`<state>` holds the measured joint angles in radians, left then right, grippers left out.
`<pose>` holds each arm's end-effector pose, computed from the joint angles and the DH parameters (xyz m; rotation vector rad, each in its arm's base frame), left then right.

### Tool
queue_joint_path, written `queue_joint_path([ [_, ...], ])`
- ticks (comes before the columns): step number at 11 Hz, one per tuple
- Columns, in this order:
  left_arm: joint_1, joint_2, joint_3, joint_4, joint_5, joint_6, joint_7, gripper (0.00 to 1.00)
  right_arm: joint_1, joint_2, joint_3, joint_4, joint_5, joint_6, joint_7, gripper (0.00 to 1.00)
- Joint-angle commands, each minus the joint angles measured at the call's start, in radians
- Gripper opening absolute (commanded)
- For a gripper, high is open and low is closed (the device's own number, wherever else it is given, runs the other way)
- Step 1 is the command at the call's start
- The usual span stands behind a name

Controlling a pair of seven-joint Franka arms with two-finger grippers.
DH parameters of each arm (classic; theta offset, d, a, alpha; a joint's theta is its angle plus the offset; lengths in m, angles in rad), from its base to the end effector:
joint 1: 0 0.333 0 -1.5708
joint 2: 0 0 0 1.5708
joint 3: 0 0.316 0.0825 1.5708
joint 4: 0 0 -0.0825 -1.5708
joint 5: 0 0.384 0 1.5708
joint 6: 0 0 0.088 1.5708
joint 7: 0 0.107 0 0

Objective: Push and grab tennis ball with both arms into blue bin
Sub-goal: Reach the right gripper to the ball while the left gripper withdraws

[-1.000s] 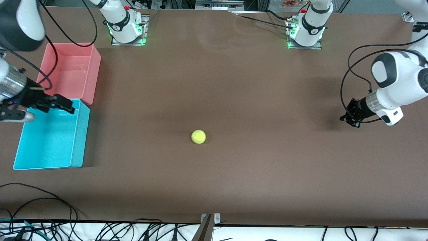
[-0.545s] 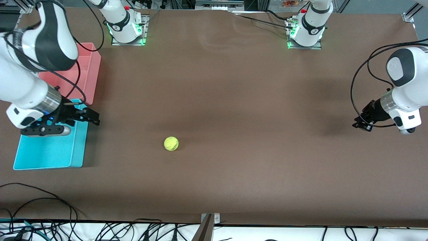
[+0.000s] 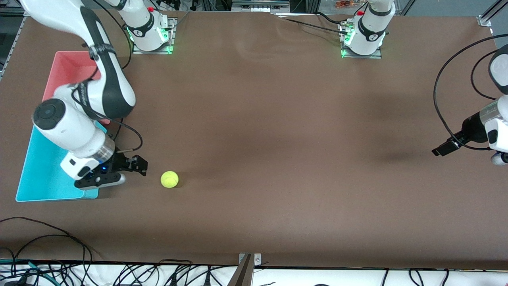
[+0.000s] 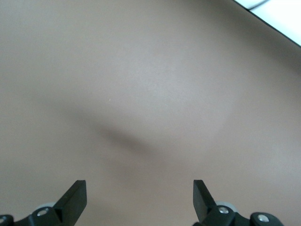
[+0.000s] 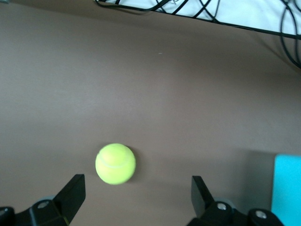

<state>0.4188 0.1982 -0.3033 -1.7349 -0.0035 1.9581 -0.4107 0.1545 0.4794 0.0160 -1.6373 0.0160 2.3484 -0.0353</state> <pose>0.6154 0.0827 0.4681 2.9661 0.8114 0.0376 0.6903 0.1176 0.3626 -3.0714 -0.2977 -0.3563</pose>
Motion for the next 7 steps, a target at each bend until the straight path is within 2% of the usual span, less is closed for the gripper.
queue_joint_path([
  [1, -0.011, 0.006, -0.004, 0.142, 0.014, -0.166, 0.232, 1.00, -0.006, 0.129, -0.004, 0.027, -0.016, 0.168, -0.127, 1.00],
  [4, -0.164, -0.051, 0.036, 0.146, 0.020, -0.209, 0.338, 1.00, -0.013, 0.188, -0.005, 0.027, -0.018, 0.267, -0.182, 1.00],
  [5, -0.274, -0.083, 0.105, 0.140, 0.020, -0.218, 0.348, 1.00, -0.016, 0.203, -0.008, 0.027, -0.016, 0.270, -0.201, 1.00],
  [7, -0.516, -0.134, 0.336, 0.117, 0.011, -0.223, 0.383, 1.00, -0.026, 0.273, -0.010, 0.046, -0.018, 0.357, -0.215, 1.00],
])
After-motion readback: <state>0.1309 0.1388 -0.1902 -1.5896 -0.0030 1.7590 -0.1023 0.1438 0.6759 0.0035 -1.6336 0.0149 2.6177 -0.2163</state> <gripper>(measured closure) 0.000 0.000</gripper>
